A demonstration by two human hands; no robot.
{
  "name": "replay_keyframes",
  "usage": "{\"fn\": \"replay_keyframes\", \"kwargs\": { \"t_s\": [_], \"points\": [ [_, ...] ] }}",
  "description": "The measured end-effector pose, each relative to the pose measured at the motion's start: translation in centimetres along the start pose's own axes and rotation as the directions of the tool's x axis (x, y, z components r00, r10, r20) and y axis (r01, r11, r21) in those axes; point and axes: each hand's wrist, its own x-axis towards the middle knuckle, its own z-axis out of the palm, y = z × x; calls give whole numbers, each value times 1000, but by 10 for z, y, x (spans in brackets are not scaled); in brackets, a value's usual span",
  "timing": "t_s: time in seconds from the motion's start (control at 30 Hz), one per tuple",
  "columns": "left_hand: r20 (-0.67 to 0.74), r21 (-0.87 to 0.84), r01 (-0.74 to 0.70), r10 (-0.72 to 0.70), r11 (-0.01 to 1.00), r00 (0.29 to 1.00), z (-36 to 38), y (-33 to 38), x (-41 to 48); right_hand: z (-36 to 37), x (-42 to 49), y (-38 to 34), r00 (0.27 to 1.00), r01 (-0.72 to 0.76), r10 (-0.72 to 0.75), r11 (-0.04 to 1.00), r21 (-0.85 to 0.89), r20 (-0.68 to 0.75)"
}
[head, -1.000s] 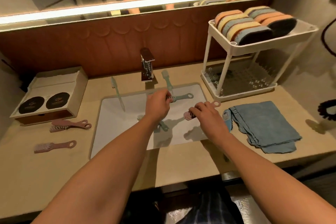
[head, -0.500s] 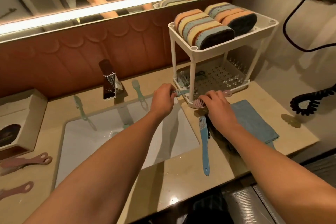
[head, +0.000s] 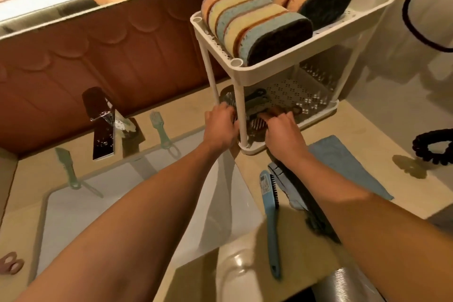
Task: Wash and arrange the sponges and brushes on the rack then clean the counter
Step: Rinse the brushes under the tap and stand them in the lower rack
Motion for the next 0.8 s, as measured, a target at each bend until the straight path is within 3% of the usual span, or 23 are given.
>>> {"fn": "replay_keyframes", "kwargs": {
  "t_s": [0.07, 0.23, 0.3, 0.53, 0.8],
  "points": [
    [-10, 42, -17, 17, 999, 1000, 9, 1, 9, 2, 9, 3, 1000, 2, -2, 1000, 6, 27],
    [45, -220, 86, -78, 972, 996, 21, 5, 13, 11, 22, 8, 988, 8, -10, 1000, 14, 155],
    [55, -248, 118, -107, 962, 993, 21, 7, 11, 15, 24, 5, 984, 13, -17, 1000, 20, 177],
    [-14, -81, 90, -92, 993, 996, 32, 4, 11, 23, 26, -1, 994, -54, 31, 971, 234, 102],
    [-61, 14, 100, -99, 995, 993, 33, 2, 11, 32, 21, 2, 1000, -5, 2, 963, 268, 9]
  ]
}}
